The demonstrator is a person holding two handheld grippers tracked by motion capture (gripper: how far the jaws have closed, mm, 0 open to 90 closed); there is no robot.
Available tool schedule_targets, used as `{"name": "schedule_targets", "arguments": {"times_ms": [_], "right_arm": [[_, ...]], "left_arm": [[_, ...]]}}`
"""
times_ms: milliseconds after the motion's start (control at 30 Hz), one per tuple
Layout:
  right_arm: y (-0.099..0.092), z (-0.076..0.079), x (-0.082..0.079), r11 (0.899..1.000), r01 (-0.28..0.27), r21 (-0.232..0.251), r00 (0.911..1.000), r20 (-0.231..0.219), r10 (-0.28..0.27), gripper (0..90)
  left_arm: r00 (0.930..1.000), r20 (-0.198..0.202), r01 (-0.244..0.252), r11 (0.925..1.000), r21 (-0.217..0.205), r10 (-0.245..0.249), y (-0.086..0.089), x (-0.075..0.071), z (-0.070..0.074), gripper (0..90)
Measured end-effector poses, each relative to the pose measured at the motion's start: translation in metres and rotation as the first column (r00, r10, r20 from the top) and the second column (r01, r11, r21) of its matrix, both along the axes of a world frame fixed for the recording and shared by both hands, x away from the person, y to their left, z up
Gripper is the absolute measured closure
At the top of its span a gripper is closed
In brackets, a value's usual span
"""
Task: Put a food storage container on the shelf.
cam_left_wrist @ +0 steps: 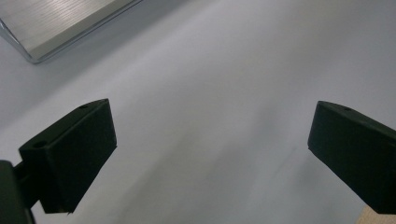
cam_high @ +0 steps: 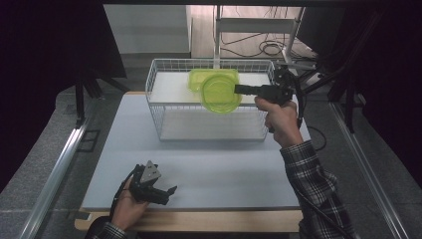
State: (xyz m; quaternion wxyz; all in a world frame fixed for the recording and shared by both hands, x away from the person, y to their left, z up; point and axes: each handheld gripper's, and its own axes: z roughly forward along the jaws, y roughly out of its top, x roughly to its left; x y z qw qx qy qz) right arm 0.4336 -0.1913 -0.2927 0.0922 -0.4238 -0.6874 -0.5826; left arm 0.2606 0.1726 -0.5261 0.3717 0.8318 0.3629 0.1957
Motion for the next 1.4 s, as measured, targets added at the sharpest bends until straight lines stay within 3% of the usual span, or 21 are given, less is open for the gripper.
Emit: {"name": "schedule_targets", "arguments": {"times_ms": [533, 967, 1400], "right_arm": [[0.012, 0.022, 0.023, 0.997, 0.069, -0.037, 0.9972, 0.03, -0.068, 81.1], [0.026, 0.032, 0.047, 0.986, 0.137, -0.095, 0.9901, 0.044, -0.134, 81.1], [0.034, 0.029, 0.059, 0.983, 0.15, -0.108, 0.9886, 0.009, -0.15, 80.6]], "left_arm": [[0.9999, -0.014, -0.001, 1.0, -0.007, 0.001, 0.001, 0.001, -0.001, 0.7], [0.9998, -0.02, 0.0, 1.0, 0.007, 0.0, 0.0, 0.001, -0.001, 0.6], [0.9998, -0.02, 0.002, 0.9999, 0.011, -0.002, 0.0, 0.001, -0.002, 0.6]]}}
